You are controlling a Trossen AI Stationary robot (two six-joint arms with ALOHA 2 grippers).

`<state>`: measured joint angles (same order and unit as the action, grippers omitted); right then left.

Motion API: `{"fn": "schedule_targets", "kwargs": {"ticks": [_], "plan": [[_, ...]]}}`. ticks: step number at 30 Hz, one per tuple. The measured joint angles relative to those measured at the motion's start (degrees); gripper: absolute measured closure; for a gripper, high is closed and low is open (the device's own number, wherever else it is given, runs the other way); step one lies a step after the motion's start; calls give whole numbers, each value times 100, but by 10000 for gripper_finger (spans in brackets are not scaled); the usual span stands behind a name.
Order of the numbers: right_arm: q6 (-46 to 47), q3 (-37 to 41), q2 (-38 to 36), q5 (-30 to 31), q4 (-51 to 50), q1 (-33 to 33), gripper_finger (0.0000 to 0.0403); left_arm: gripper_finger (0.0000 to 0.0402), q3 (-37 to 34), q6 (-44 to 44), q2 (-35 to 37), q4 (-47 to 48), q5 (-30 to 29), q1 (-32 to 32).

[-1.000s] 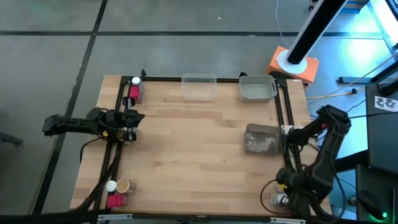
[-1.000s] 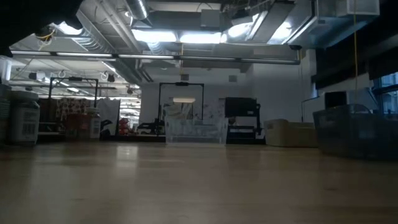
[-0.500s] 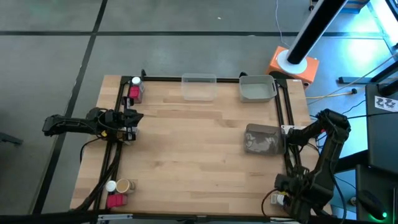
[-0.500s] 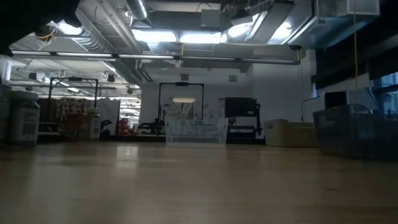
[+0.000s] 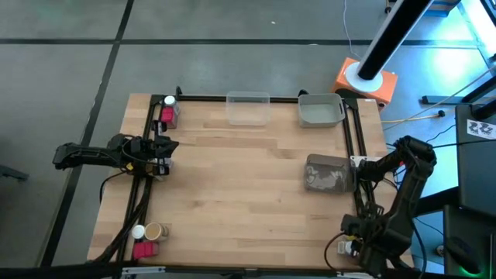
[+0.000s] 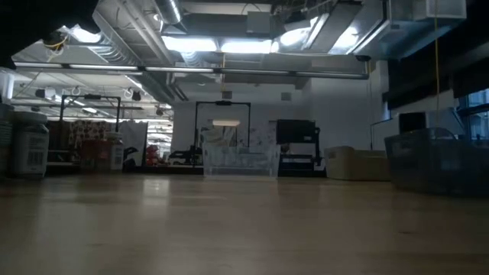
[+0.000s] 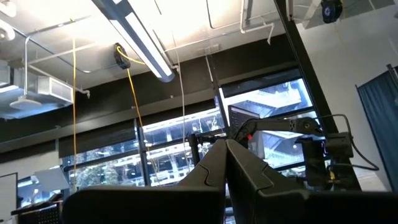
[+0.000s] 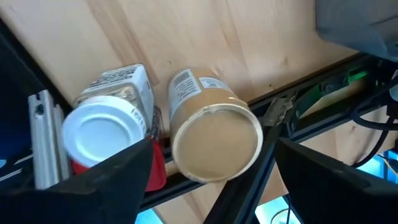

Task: Sort spices by type
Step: Put the bottom right brown seasoning bottle into the black bin

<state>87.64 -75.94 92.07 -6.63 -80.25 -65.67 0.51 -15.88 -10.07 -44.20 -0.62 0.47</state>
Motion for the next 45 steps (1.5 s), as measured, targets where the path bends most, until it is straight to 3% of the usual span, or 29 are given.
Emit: {"fn": "schedule_targets", "kwargs": {"ticks": [22,39,45], "plan": [[37,729,-22,-253,445,2,95,402,0,-44,0,-16,0,0],[56,745,-15,-151,475,1,96,402,0,-40,0,-16,0,0],[39,745,-15,-176,466,2,121,402,0,-39,0,-18,0,0]]}}
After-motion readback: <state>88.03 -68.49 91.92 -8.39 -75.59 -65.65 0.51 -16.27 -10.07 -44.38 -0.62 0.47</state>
